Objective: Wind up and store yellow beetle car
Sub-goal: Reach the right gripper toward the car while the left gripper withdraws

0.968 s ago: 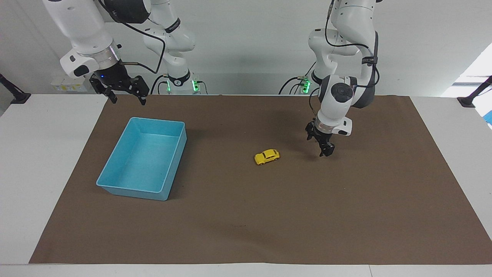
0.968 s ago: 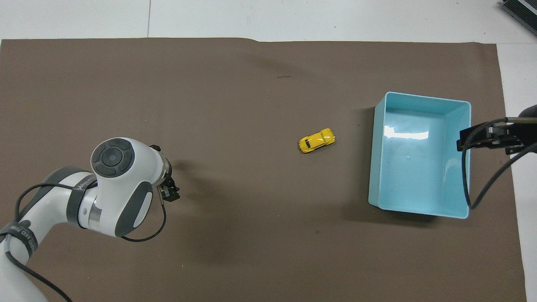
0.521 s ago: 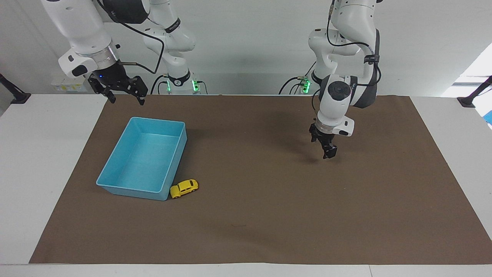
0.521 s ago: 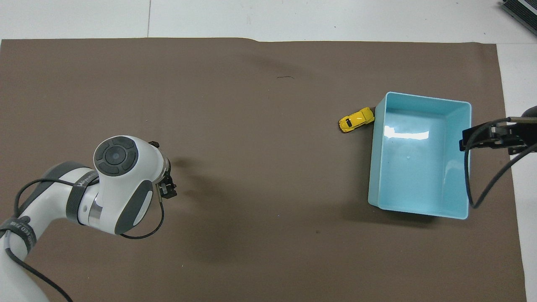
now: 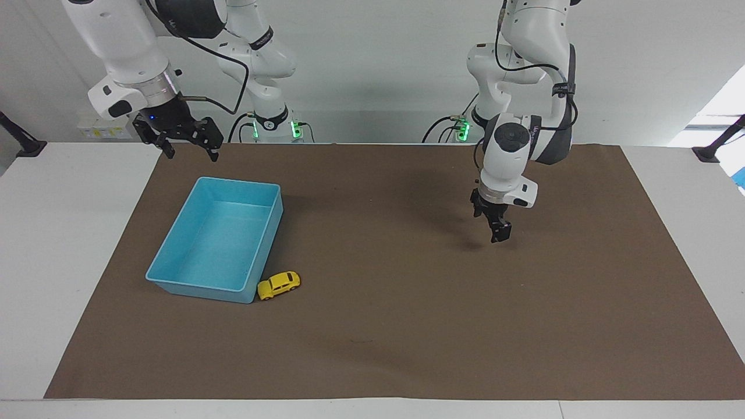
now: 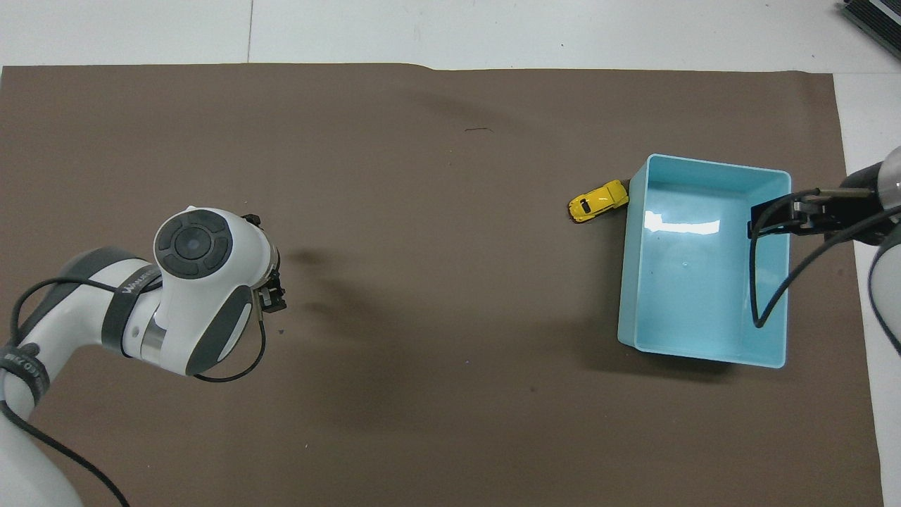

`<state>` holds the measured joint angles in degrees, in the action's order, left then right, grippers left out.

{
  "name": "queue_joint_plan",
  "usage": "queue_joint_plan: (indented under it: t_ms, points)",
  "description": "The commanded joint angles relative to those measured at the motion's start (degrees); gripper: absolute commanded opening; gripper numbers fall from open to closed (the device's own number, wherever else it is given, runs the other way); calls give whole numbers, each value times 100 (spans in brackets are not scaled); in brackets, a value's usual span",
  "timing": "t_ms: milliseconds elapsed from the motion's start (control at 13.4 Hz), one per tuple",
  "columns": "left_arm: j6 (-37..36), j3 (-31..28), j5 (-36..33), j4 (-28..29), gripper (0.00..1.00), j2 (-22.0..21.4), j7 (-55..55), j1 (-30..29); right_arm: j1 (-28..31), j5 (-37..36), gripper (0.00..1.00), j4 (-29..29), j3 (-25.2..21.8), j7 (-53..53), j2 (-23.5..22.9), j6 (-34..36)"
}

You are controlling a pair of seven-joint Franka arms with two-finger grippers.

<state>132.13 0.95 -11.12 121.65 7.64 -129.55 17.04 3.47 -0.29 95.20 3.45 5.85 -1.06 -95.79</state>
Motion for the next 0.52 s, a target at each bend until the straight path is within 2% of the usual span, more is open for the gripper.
queue_joint_plan:
  t_ms: [0,447]
  points:
    - [-276,55,-118,-492,100,97,534,-262,31,29,100,236,77,363,-43,-378]
    - [-258,55,-66,-1055,100,36,2178,-438,-110,38,100,271,138,1936,-237,-817]
